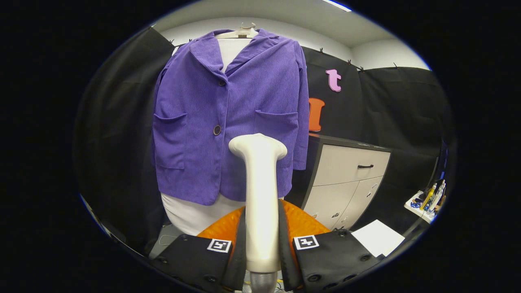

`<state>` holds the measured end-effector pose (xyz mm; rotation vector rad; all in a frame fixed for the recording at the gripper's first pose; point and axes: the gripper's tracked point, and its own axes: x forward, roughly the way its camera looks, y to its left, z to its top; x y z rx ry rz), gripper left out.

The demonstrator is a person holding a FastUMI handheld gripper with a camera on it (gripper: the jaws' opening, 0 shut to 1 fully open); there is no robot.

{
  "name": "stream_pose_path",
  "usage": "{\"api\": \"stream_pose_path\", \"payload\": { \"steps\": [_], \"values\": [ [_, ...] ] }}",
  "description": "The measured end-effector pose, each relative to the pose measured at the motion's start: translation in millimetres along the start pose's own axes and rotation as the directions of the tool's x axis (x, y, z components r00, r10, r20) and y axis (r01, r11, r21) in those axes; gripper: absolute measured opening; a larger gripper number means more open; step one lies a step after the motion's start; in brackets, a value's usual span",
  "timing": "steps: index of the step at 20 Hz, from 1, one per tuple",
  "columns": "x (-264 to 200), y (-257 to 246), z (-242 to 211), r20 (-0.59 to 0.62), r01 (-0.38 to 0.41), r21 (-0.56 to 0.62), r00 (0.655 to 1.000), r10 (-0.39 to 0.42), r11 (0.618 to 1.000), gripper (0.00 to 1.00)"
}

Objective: Iron the clothes twice with a garment steamer, once on the left side and once on the right side.

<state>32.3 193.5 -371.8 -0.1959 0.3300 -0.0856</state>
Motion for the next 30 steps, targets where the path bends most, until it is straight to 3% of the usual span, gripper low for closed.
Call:
{"api": "stream_pose_path", "payload": {
  "steps": [4, 13, 27, 30],
  "values": [
    [-10.4, -0.6, 22.9, 0.042, -0.008, 0.019, 0.999, 0.008, 1.000, 0.43],
    [-34.7, 8.3, 136.1, 0.230, -0.070, -0.008, 0.971, 0.070, 0.998, 0.42],
    [-30.2, 87.5, 280.0, 0.384, -0.232, 0.018, 0.900, 0.208, 0.972, 0.42],
    [-16.8, 103.1, 298.5, 0.386, -0.232, -0.003, 0.897, 0.215, 0.973, 0.42]
  ]
}}
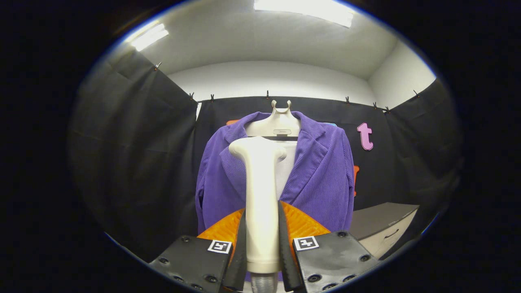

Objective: Iron the clothes twice with a garment steamer, once on the left side and once on the right side.

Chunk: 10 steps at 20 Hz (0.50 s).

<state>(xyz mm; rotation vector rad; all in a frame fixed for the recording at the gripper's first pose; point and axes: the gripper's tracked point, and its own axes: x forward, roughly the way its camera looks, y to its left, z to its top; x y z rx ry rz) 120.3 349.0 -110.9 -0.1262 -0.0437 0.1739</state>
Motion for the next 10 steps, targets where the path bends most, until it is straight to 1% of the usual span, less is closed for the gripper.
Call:
{"api": "stream_pose_path", "payload": {
  "steps": [3, 7, 10],
  "values": [
    [18.2, 3.7, -1.1, 0.002, -0.008, 0.013, 1.000, 0.008, 1.000, 0.42],
    [36.9, 8.6, -4.6, -0.002, 0.008, -0.016, 1.000, -0.008, 1.000, 0.42],
    [41.7, 8.1, -7.7, -0.003, 0.016, -0.030, 1.000, -0.016, 0.999, 0.42]
  ]
}}
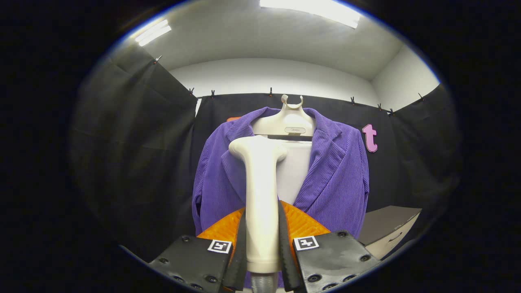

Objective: Iron the clothes twice with a garment steamer, once on the left side and once on the right side.

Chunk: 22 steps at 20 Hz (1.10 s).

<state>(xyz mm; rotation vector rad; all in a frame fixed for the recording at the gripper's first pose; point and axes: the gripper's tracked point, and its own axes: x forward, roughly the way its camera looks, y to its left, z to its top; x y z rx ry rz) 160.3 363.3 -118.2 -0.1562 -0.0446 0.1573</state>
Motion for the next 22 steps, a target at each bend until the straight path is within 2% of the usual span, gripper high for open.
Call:
{"api": "stream_pose_path", "payload": {
  "steps": [7, 22],
  "values": [
    [-4.0, 0.4, -7.1, -0.009, -0.001, -0.028, 1.000, 0.001, 1.000, 0.42],
    [-36.0, 0.9, -69.3, -0.096, -0.021, -0.070, 0.995, 0.014, 0.997, 0.42]
  ]
}}
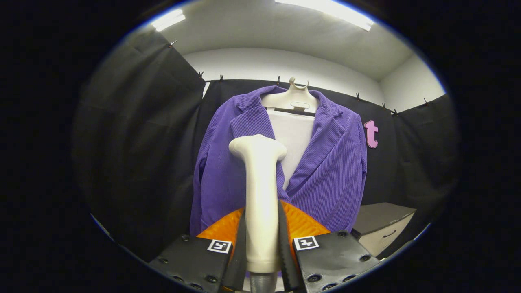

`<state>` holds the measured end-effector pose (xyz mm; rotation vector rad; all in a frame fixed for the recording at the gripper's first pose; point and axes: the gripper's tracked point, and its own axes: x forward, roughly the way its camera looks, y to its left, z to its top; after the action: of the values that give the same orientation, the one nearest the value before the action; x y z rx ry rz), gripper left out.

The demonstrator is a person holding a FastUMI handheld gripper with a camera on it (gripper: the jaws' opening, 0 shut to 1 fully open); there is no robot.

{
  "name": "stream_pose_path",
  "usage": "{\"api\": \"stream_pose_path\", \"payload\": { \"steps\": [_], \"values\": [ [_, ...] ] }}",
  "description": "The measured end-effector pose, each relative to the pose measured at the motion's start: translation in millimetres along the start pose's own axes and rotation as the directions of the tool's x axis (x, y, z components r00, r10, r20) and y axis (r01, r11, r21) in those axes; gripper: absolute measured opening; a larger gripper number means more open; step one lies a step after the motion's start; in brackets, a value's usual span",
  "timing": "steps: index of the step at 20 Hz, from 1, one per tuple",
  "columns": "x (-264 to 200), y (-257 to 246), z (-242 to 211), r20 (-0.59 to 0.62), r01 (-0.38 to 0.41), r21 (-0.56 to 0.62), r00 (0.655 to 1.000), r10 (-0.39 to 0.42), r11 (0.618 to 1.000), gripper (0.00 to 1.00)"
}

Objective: Iron the clothes twice with a garment steamer, once on the left side and once on the right side.

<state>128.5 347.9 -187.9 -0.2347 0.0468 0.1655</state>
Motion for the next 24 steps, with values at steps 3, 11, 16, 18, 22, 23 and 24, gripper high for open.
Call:
{"api": "stream_pose_path", "payload": {
  "steps": [3, 11, 16, 18, 22, 23, 24],
  "values": [
    [-9.2, -0.5, -14.3, -0.015, -0.010, 0.007, 1.000, 0.010, 1.000, 0.42],
    [-30.6, -2.0, -51.7, -0.057, -0.014, -0.003, 0.998, 0.014, 1.000, 0.42],
    [-38.6, 0.7, -75.1, -0.087, -0.017, -0.021, 0.996, 0.015, 1.000, 0.42],
    [-44.9, 2.2, -82.0, -0.092, -0.016, -0.031, 0.996, 0.013, 0.999, 0.42],
    [-57.2, 8.0, -106.4, -0.128, -0.037, -0.033, 0.991, 0.032, 0.999, 0.43],
    [-58.8, 8.7, -116.4, -0.154, -0.039, -0.022, 0.987, 0.035, 0.999, 0.43],
    [-62.1, 8.6, -128.1, -0.180, -0.039, -0.002, 0.983, 0.038, 0.999, 0.42]
  ]
}}
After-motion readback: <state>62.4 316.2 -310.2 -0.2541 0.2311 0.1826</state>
